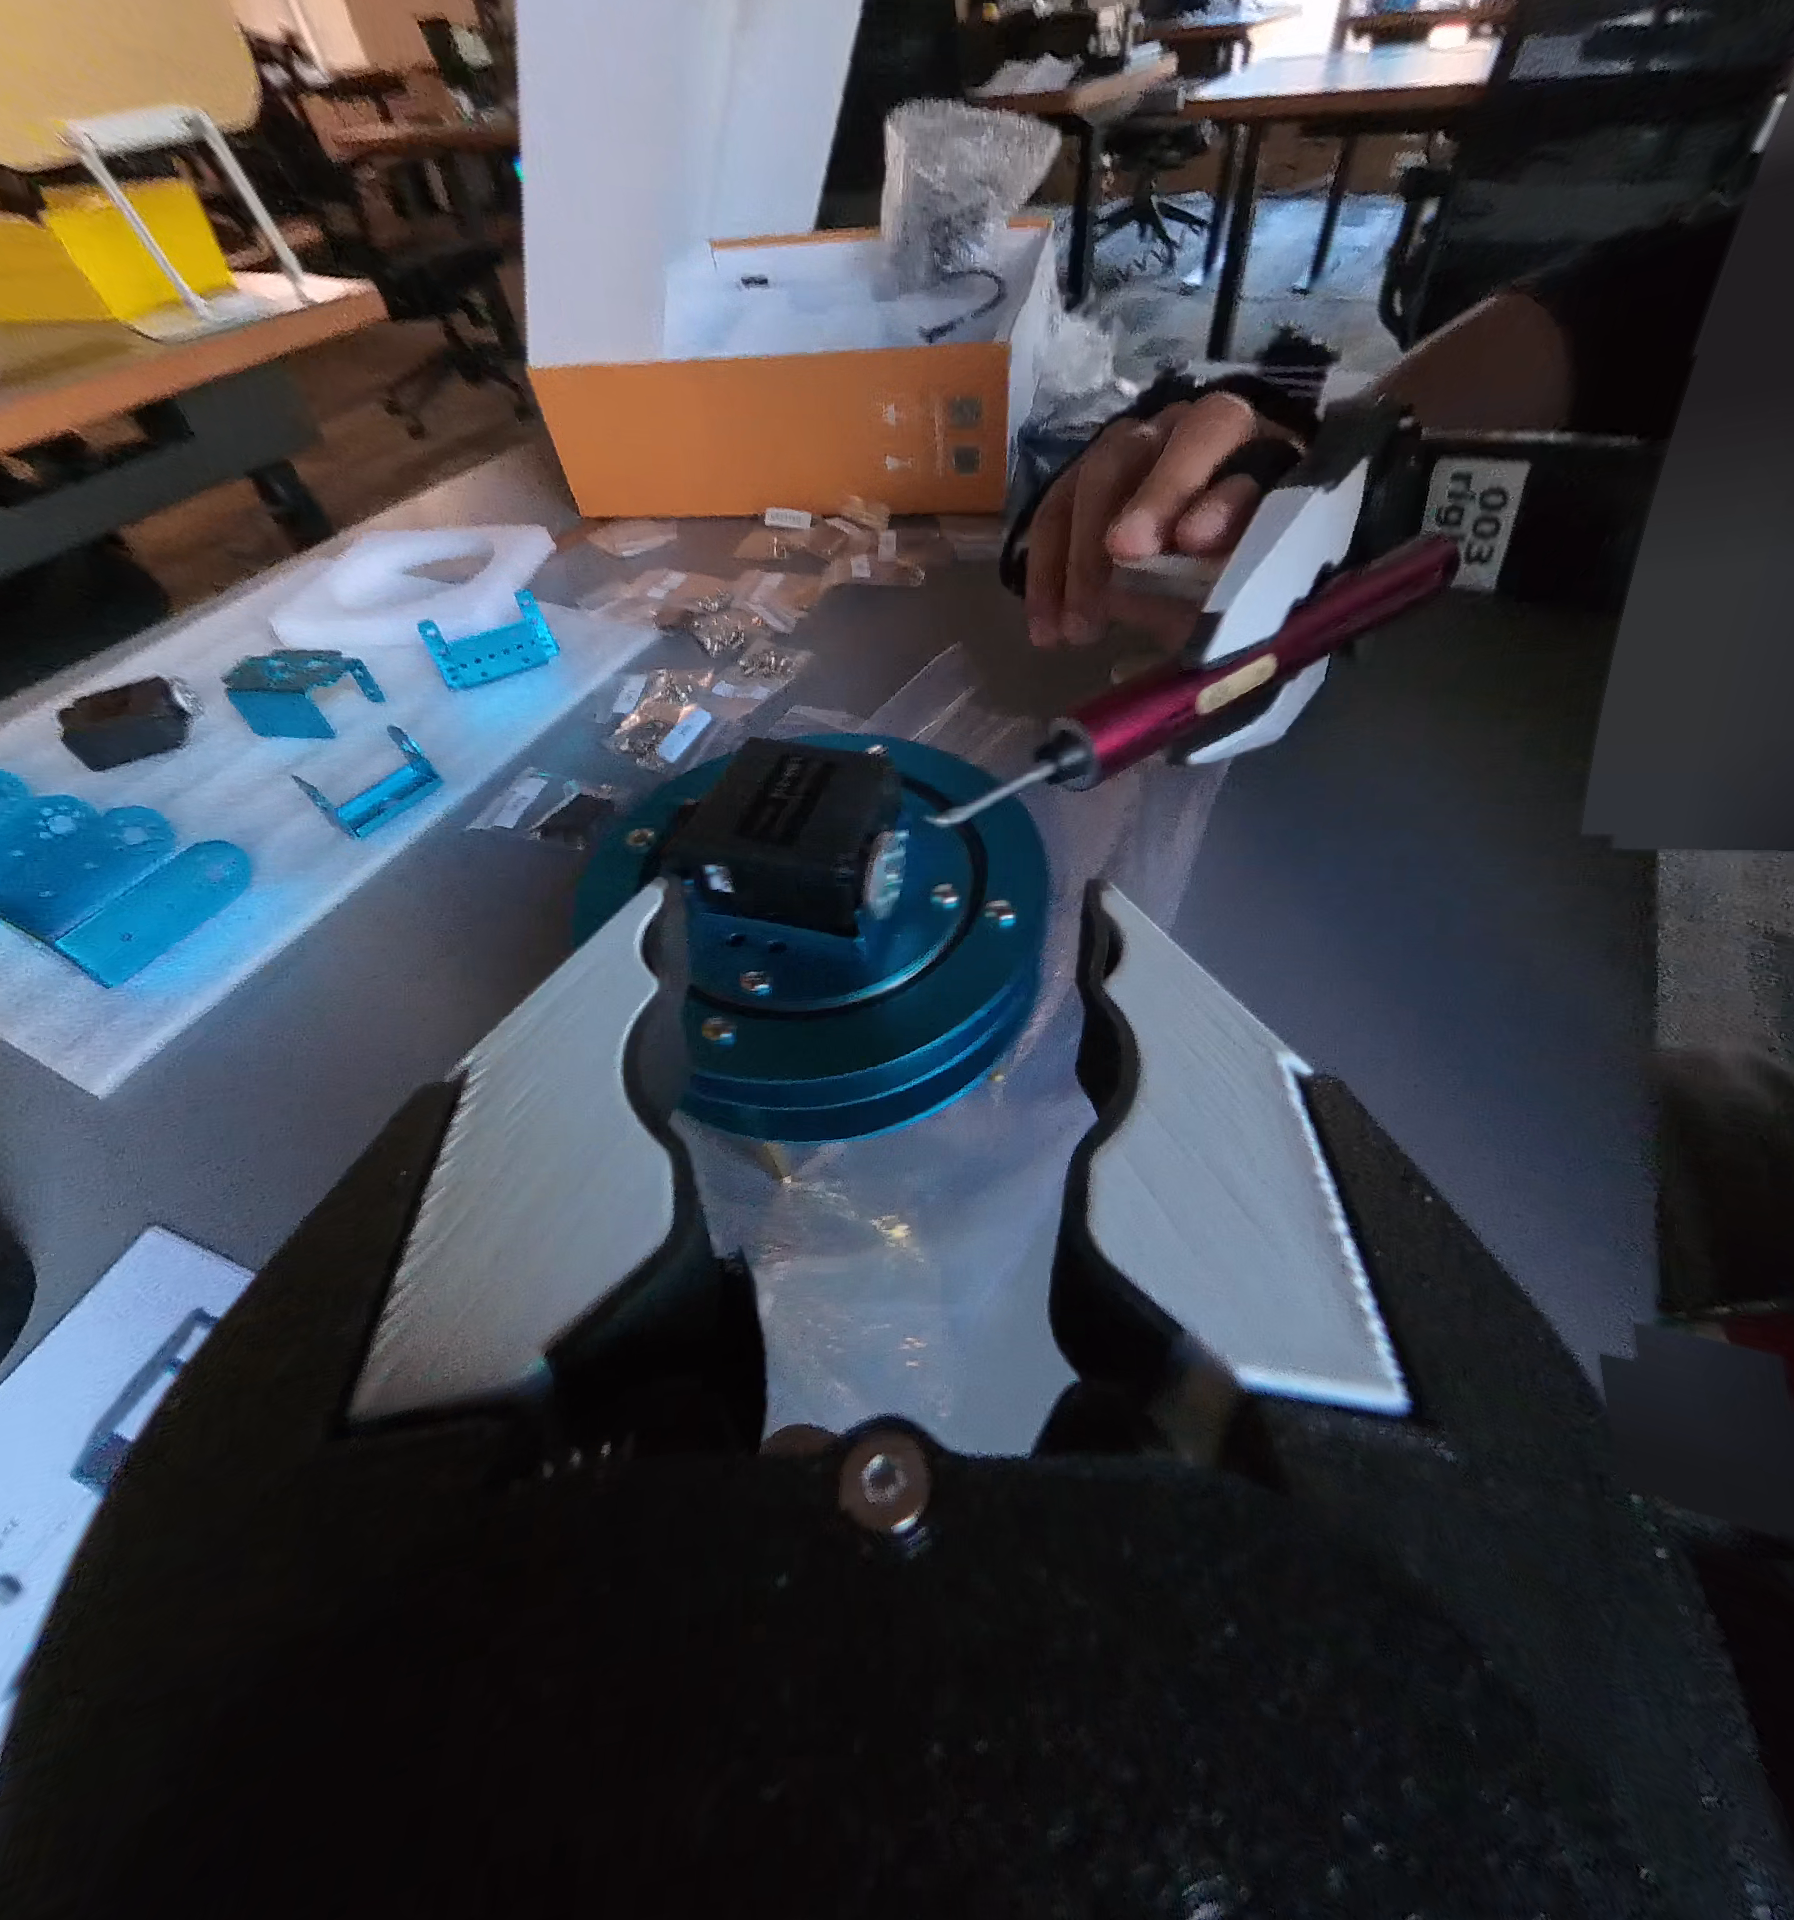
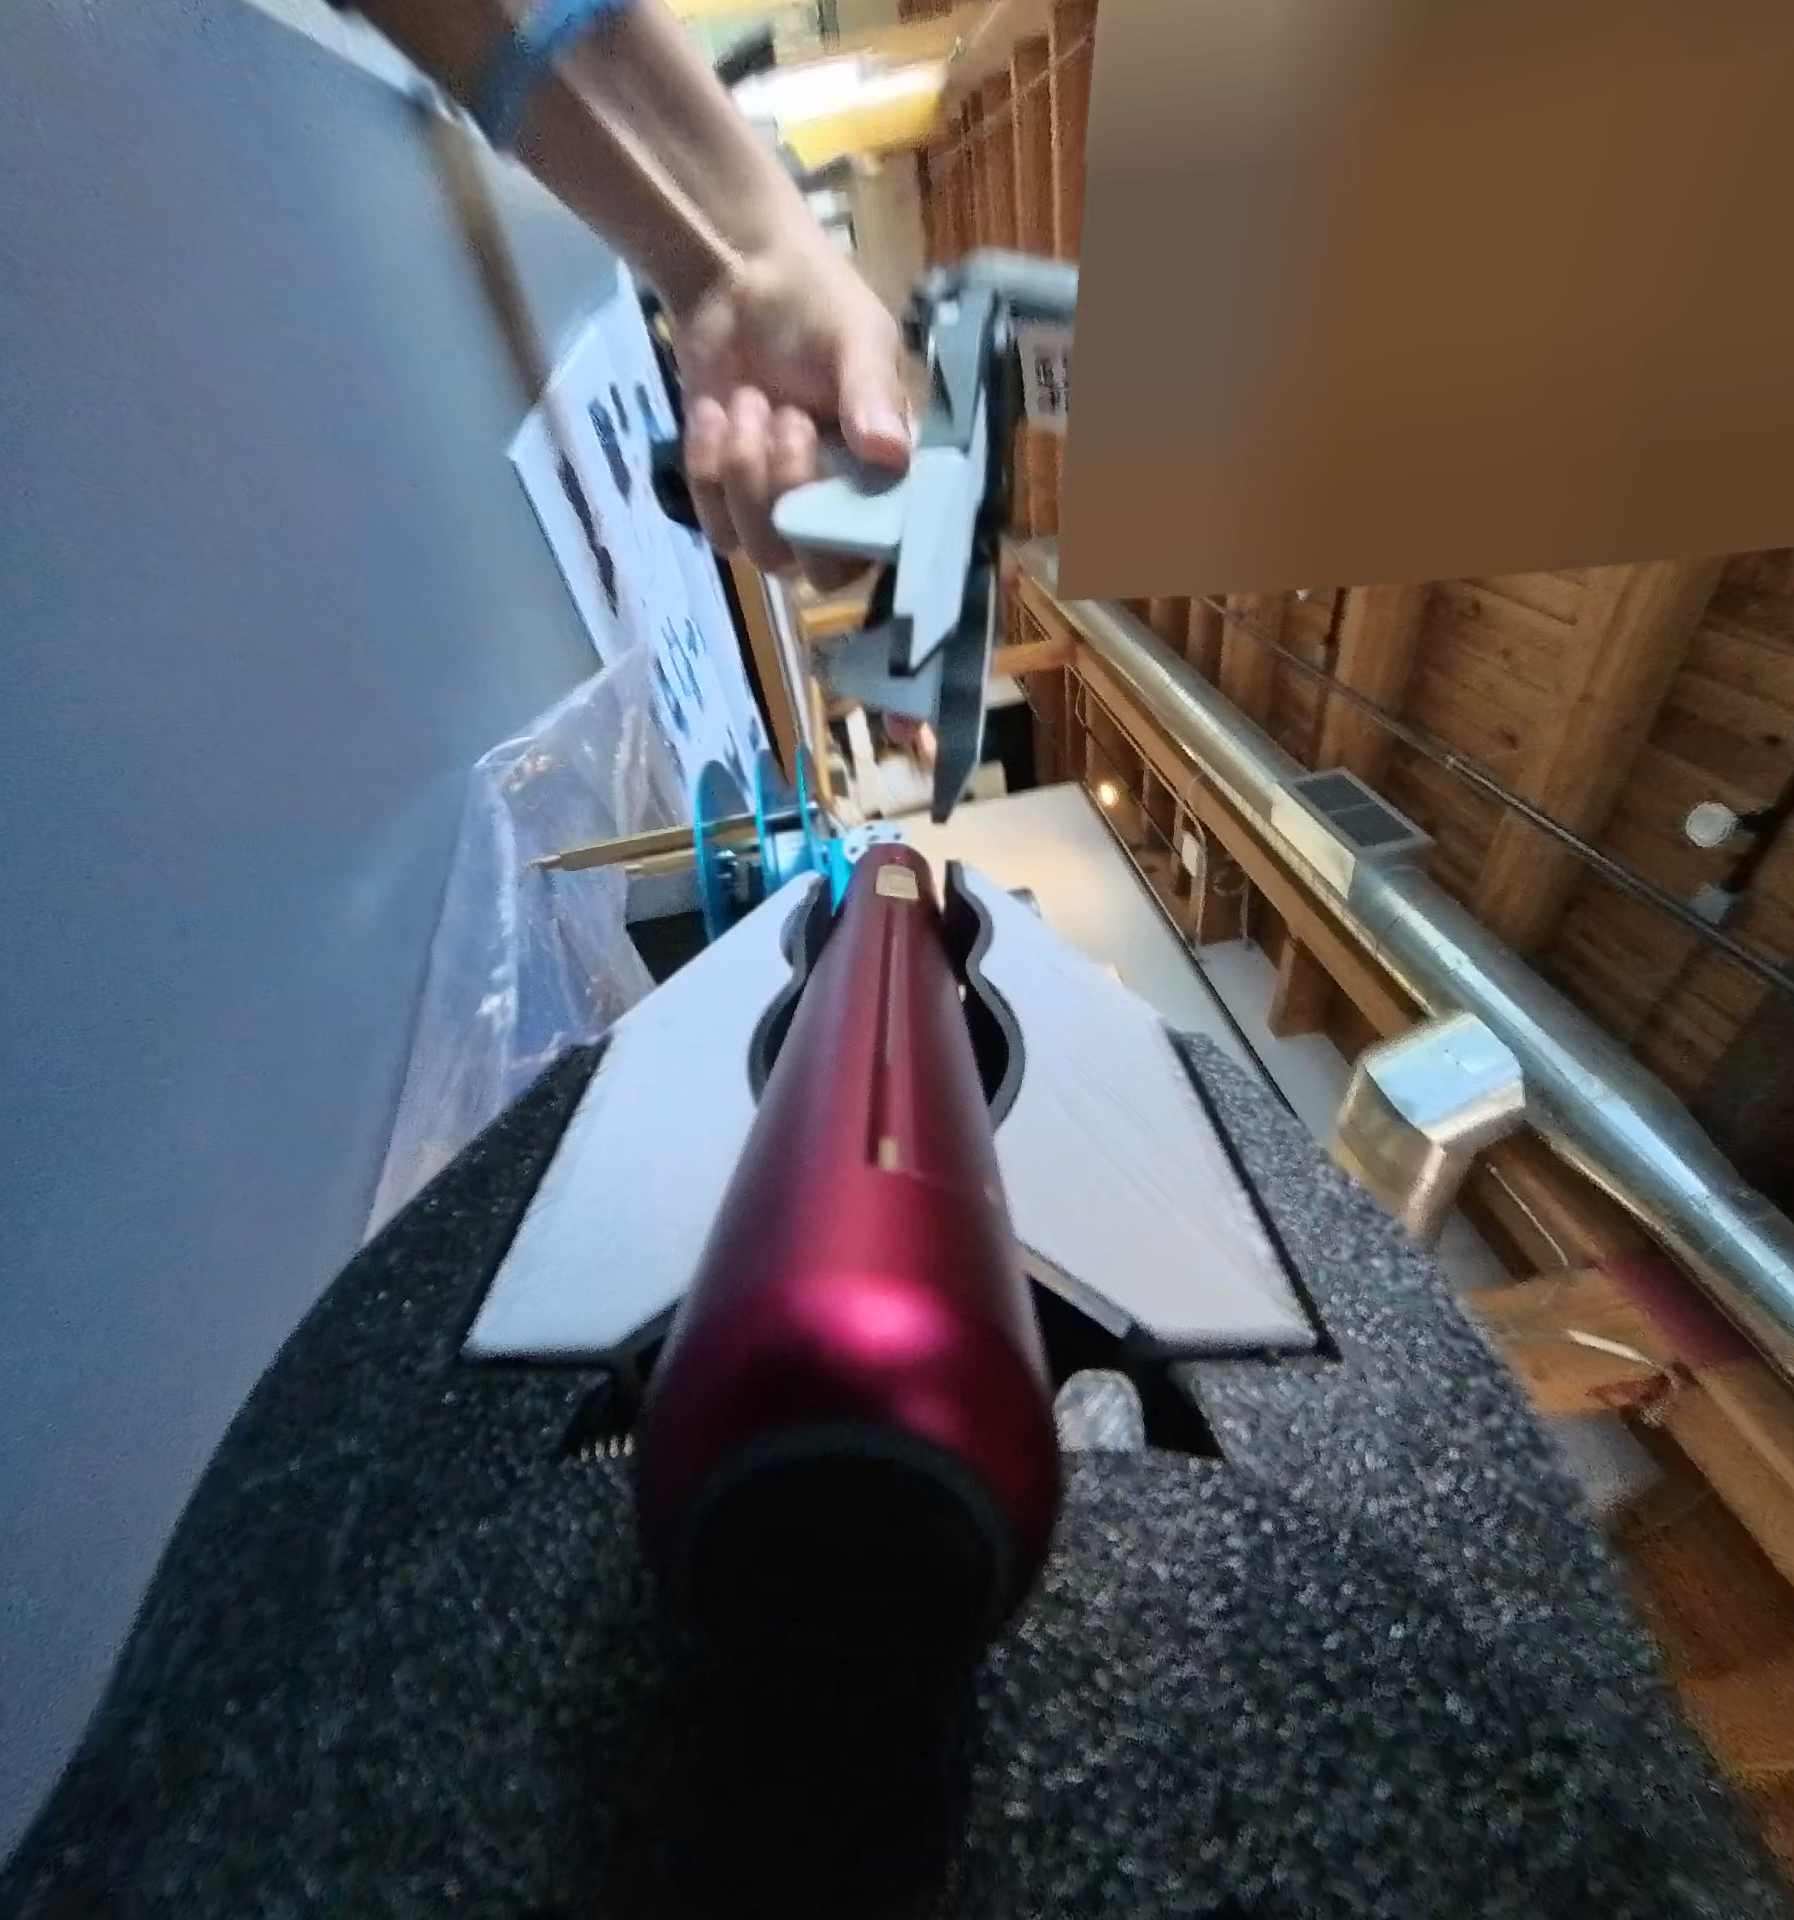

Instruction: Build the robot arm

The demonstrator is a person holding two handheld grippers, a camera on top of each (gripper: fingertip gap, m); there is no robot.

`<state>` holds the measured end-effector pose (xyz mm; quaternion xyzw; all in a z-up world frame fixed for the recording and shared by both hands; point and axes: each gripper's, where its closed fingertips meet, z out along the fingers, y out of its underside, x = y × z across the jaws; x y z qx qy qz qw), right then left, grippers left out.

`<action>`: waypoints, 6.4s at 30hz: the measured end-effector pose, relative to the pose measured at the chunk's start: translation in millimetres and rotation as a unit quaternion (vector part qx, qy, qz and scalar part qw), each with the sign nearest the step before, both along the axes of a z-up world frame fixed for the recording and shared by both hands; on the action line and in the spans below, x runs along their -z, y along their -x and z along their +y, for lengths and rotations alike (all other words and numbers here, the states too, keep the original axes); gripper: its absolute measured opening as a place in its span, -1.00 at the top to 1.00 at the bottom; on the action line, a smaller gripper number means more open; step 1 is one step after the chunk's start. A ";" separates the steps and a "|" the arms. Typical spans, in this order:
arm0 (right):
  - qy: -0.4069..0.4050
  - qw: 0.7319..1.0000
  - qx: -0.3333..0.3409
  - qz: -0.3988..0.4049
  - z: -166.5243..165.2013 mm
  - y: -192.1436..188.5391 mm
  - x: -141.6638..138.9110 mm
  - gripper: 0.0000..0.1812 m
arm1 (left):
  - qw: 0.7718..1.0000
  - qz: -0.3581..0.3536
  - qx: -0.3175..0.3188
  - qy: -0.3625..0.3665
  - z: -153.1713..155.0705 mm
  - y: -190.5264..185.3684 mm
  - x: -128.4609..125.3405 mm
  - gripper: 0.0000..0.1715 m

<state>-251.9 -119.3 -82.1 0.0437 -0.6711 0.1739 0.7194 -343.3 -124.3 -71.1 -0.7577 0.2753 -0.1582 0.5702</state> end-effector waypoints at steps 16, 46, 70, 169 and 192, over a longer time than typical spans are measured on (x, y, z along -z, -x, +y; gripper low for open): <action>0.049 0.997 -0.059 -0.008 12.4 -2.7 -3.8 0.77 | 0.996 -0.040 0.076 0.036 34.9 -1.0 -1.6 0.10; 0.410 0.874 -0.093 -0.242 38.8 2.4 -33.4 0.77 | 0.998 -0.017 0.053 -0.022 30.0 -9.1 -6.0 0.34; 0.573 0.747 -0.171 -0.290 41.1 2.9 -53.9 0.70 | 0.993 -0.025 0.106 -0.049 6.6 -44.7 -14.7 0.83; 0.053 0.956 0.075 -0.279 49.5 50.2 42.5 0.33 | 0.977 0.092 -0.190 0.036 -30.3 8.8 50.3 0.50; 0.067 0.976 0.087 -0.187 55.6 66.6 17.8 0.64 | 0.729 0.619 -0.083 -0.280 38.2 29.0 37.7 0.56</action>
